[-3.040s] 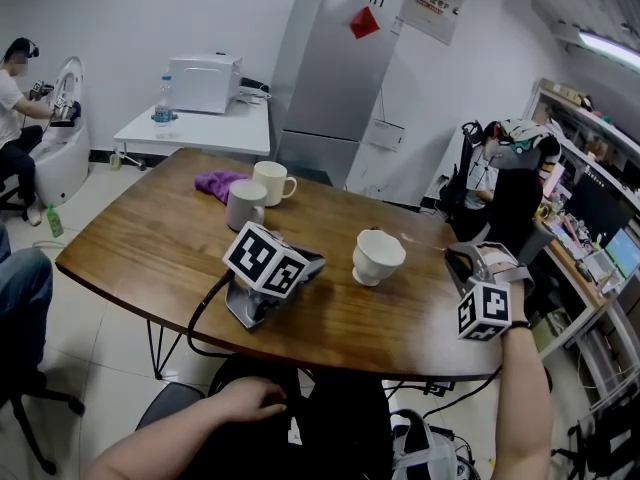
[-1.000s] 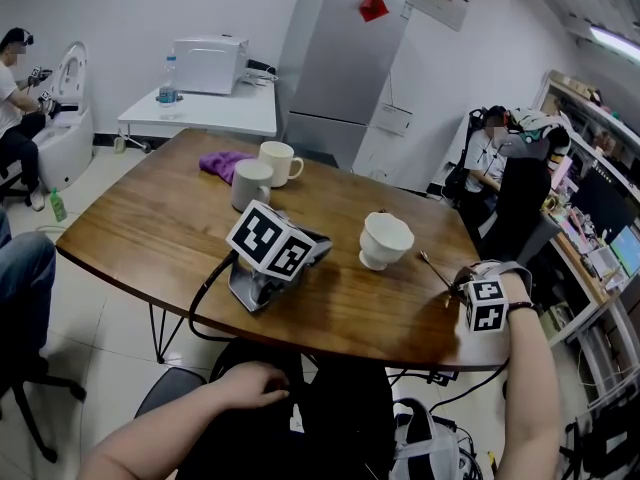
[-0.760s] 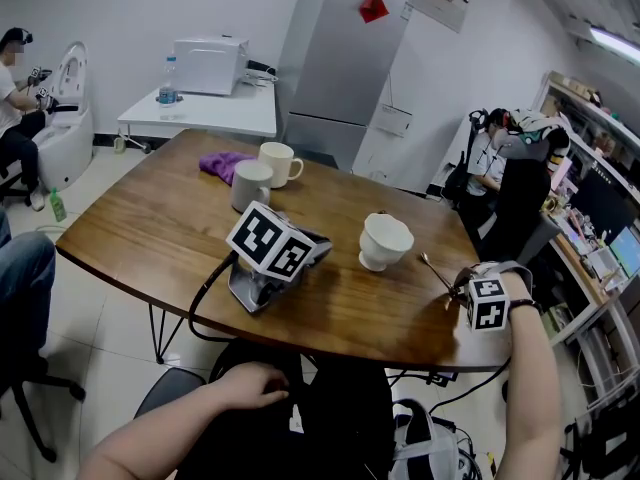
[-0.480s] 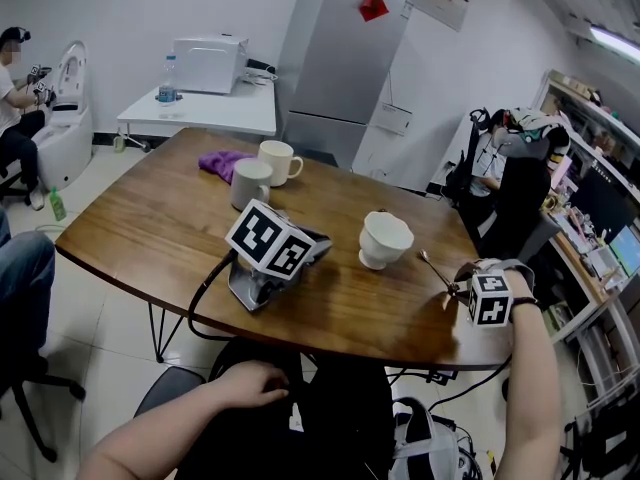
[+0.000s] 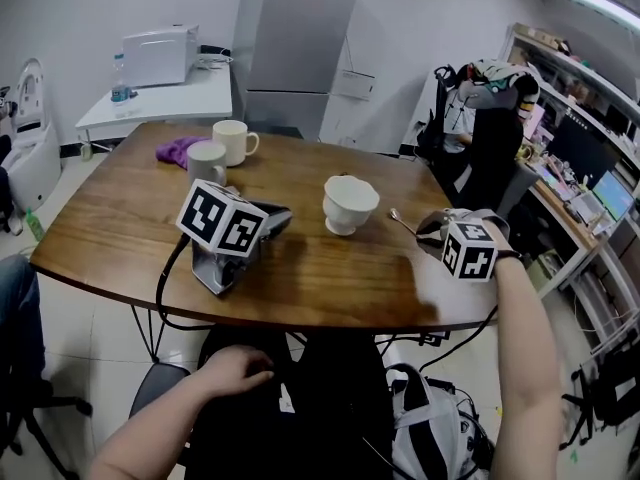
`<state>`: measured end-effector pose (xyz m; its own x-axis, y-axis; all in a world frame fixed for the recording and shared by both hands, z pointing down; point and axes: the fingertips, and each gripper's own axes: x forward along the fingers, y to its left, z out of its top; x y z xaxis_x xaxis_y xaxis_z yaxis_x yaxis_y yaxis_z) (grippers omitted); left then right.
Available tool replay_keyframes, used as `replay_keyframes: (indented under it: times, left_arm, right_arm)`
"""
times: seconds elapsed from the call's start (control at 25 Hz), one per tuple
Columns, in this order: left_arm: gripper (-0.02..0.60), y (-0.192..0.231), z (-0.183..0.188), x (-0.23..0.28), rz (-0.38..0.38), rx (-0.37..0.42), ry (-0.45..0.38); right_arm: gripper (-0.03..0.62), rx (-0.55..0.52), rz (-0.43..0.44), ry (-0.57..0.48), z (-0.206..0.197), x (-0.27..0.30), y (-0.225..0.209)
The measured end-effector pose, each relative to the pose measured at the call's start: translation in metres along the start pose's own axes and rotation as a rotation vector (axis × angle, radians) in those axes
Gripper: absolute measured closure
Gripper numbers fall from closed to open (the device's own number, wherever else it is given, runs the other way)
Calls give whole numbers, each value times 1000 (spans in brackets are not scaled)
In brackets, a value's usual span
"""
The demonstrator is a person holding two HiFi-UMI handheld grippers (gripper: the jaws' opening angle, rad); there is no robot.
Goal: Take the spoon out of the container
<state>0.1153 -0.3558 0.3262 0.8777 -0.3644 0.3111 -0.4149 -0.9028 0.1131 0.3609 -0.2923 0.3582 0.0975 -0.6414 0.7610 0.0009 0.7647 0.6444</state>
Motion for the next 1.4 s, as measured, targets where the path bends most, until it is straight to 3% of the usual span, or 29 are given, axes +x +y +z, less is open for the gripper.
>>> replay_keyframes:
  times: [0.2, 0.52, 0.76, 0.92, 1.12, 1.4]
  left_arm:
    - [569, -1, 2, 1, -2, 3, -3]
    - [569, 2, 1, 3, 4, 10, 1]
    - [569, -1, 0, 3, -4, -2, 1]
    - [569, 0, 0, 3, -3, -2, 3]
    - [569, -1, -1, 3, -4, -2, 3]
    - [569, 0, -1, 4, -3, -1, 1]
  right_arm:
    - [591, 134, -60, -153, 30, -10, -14]
    - [591, 534, -126, -500, 71, -33, -36]
    - [591, 898, -90, -807, 85, -46, -44]
    - [592, 1078, -50, -969, 83, -52, -45]
    - [592, 1171, -26, -1052, 76, -54, -45]
    - [592, 1211, 26, -1023, 75, -45, -40]
